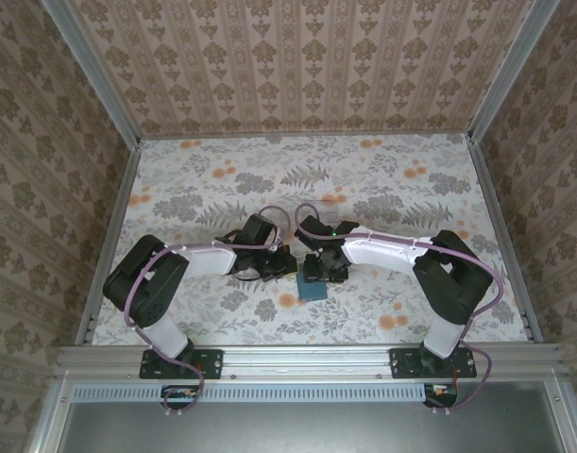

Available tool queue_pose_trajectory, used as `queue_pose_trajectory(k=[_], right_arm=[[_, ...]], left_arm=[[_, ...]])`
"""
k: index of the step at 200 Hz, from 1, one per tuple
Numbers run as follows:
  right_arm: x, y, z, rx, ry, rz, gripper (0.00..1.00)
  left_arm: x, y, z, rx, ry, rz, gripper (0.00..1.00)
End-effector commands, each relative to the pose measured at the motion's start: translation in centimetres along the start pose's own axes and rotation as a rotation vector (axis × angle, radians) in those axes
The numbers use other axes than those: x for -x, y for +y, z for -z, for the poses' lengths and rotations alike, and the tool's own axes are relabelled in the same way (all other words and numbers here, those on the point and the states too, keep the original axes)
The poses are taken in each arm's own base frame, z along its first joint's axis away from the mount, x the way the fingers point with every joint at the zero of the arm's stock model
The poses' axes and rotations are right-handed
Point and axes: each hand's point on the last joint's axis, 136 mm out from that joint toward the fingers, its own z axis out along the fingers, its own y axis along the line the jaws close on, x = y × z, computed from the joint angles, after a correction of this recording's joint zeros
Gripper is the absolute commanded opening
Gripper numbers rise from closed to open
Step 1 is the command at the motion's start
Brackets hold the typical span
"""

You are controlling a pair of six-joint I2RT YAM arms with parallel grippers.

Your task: Take the credit cards out of the card holder

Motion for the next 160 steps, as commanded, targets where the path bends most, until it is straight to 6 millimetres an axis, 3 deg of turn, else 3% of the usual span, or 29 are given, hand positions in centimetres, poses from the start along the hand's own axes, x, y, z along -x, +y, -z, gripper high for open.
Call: queue_pose_trajectory(k=[1,72,160], right_arm=[[-0.2,-1.6,1.0,-0.083,-0.012,0.019,0.49],[0.2,-2.5,1.6,-0.121,-0.045,0.038,0.34],[0.8,-3.5,3.0,-0.153,-0.083,0.058,0.15]], left_arm=[[-1.3,3.7,-0.4,0.107,0.047,0.042,0.00],[-1.7,5.0,-0.8,0.138,0.072,0.047,0.00],[-1.7,4.9,-0.4,0.150,0.071,0.033,0.00]])
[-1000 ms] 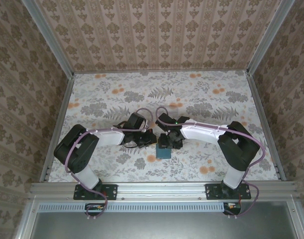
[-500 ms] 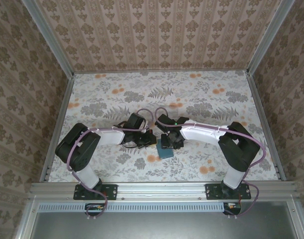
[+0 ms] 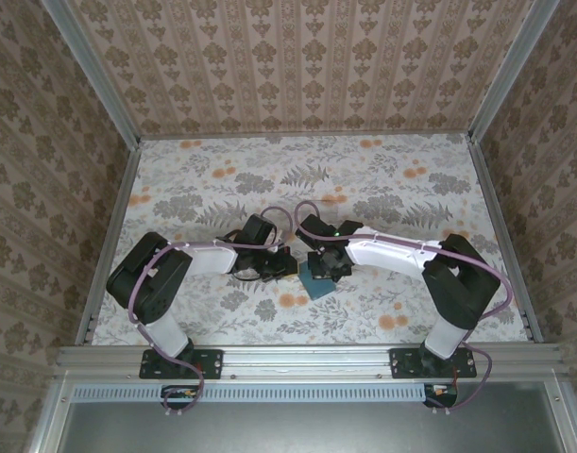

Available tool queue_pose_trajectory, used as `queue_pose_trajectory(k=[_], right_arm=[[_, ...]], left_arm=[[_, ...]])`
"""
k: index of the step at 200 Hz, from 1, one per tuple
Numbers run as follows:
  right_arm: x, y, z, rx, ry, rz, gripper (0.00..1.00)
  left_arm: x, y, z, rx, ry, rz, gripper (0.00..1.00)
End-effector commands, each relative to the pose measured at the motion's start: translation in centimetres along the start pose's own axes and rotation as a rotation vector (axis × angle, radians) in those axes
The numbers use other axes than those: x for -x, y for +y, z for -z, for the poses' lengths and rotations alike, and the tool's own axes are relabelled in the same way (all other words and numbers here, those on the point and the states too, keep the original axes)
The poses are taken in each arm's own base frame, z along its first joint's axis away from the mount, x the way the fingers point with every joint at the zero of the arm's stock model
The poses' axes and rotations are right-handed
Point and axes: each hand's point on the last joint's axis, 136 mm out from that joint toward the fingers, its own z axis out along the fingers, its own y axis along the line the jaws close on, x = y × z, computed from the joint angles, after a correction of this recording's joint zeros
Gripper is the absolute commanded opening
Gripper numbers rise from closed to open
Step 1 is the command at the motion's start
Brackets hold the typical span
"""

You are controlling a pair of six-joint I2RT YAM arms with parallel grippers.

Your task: Take the credit cards out of the card holder

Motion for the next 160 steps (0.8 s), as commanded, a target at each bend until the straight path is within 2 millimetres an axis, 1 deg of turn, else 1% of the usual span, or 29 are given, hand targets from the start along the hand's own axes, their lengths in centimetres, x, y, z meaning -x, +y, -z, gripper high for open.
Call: queue_pose_trajectory(k=[1,24,36,49,70,81,88,105,119,127,138,160], right_arm=[[-0.1,-2.4,1.2,-0.097,-0.004,0.012,0.15],[-0.1,-2.8,1.4,-0.105,-0.004,0.015,0.11],[0.0,-2.8,1.5,-0.098,-0.006,0.018,0.12],[0.2,-1.7,1.8,-0.045,-0.011,0.038,0.17],[0.4,0.9,2.3,0.081,-0.021,0.081,0.24],[0.3,1.5,2.2,0.110,-0.012,0.093,0.27],[0.2,1.4,1.9,0.105,0.000,0.094,0.29],[-0.2,0.5,1.0,0.064,0.033,0.068,0.32],[-0.8,0.3,0.6,0.069,0.051,0.048,0.43],[-1.1,0.4,0.4,0.079,0.059,0.038,0.47],[-1.5,0.6,0.2,0.101,0.073,0.026,0.48],[-2.3,1.3,-0.2,0.156,0.098,-0.002,0.49]], left_arm=[[-1.4,4.5,-0.1,0.161,0.034,0.068,0.00],[-1.3,4.4,0.2,0.168,0.031,0.063,0.00],[-1.2,4.2,0.3,0.167,0.029,0.055,0.00],[-1.1,3.9,0.4,0.160,0.028,0.046,0.00],[-0.8,3.1,0.5,0.134,0.022,0.035,0.00],[-0.6,2.5,0.6,0.115,0.018,0.026,0.00],[-0.4,2.0,0.7,0.104,0.014,0.020,0.00],[0.2,1.1,1.1,0.085,-0.003,0.011,0.01],[0.6,0.2,1.5,0.066,-0.019,0.001,0.05],[0.8,-0.4,1.7,0.054,-0.028,-0.002,0.07],[1.0,-0.9,2.0,0.040,-0.041,-0.005,0.10],[1.2,-1.9,2.3,0.014,-0.054,-0.005,0.13]])
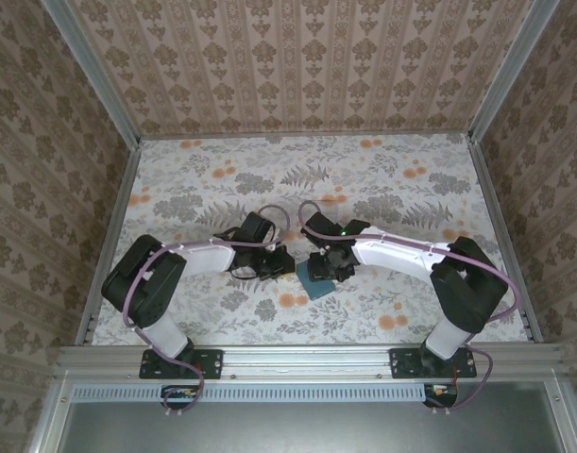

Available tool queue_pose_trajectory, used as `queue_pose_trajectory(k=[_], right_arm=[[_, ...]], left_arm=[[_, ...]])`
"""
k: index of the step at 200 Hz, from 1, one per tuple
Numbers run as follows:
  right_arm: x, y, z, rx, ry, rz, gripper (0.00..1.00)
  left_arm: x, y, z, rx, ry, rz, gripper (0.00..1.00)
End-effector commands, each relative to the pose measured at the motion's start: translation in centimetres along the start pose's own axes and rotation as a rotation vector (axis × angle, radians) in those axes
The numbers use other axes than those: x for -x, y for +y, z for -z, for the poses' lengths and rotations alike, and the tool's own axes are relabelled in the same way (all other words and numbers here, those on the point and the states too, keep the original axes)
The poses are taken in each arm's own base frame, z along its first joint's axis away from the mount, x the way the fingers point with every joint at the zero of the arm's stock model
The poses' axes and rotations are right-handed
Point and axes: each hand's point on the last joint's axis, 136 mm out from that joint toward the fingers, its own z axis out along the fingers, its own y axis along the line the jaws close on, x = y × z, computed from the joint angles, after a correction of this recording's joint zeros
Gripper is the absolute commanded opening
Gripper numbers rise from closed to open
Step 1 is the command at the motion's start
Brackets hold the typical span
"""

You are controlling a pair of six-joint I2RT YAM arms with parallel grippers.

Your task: Take the credit cards out of the card holder

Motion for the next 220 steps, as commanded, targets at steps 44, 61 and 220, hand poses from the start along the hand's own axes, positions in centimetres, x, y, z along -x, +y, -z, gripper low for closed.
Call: queue_pose_trajectory(k=[44,61,220], right_arm=[[-2.2,1.6,-1.0,0.135,0.079,-0.074,0.48],[-2.1,2.8,-0.7,0.201,0.078,-0.081,0.48],[1.5,1.4,0.8,0.039,-0.043,-0.044,0.42]], left_arm=[[1.5,-2.8,1.5,-0.061,-0.057,0.004,0.13],[1.8,-2.9,1.4,-0.065,-0.059,0.010,0.13],[2.7,-1.3,-2.3,-0.053,0.006,0.059,0.00]])
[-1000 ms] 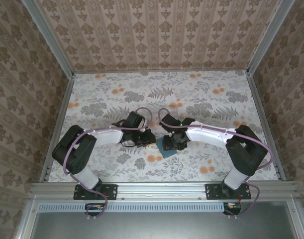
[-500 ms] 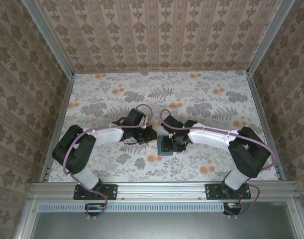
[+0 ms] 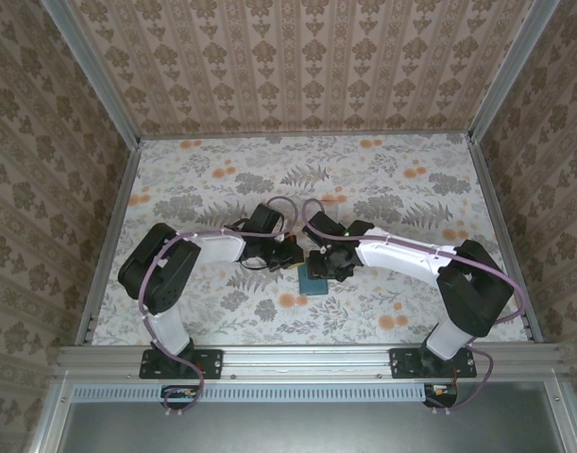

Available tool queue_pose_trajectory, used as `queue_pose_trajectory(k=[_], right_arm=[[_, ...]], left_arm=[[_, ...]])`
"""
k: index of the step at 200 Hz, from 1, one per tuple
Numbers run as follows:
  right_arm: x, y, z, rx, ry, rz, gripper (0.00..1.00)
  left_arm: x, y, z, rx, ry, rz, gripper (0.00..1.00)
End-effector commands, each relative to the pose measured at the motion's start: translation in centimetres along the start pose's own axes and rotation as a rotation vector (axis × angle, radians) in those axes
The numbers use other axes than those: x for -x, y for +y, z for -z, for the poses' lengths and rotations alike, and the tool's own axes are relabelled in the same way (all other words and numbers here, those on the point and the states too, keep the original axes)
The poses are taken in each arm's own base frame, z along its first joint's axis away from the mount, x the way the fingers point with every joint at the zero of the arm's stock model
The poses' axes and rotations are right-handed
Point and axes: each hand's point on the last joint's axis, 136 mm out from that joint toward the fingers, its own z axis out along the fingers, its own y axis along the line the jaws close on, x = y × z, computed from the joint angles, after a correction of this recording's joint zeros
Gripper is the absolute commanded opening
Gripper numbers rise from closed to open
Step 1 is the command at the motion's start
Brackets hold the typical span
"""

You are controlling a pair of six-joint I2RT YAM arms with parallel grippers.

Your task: Take the credit cards out of the card holder

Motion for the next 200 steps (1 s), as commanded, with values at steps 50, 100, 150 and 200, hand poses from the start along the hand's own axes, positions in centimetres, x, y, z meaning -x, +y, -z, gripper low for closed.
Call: queue_pose_trajectory(k=[50,100,150,200], right_arm=[[1.6,0.9,-1.5,-0.033,-0.003,0.043,0.42],[2.0,0.1,-3.2,-0.103,0.013,0.065,0.41],[1.4,-1.6,-4.4,-0.176,0.032,0.075,0.35],[1.6,-1.8,-3.7,-0.185,0.014,0.076,0.22]], left_arm=[[-0.4,1.5,-0.4,-0.025,0.015,0.034,0.00],[-0.5,1.9,-0.4,-0.023,0.015,0.037,0.00],[-0.5,2.1,-0.4,-0.020,0.014,0.037,0.00],[-0.6,2.2,-0.5,-0.013,0.022,0.029,0.00]])
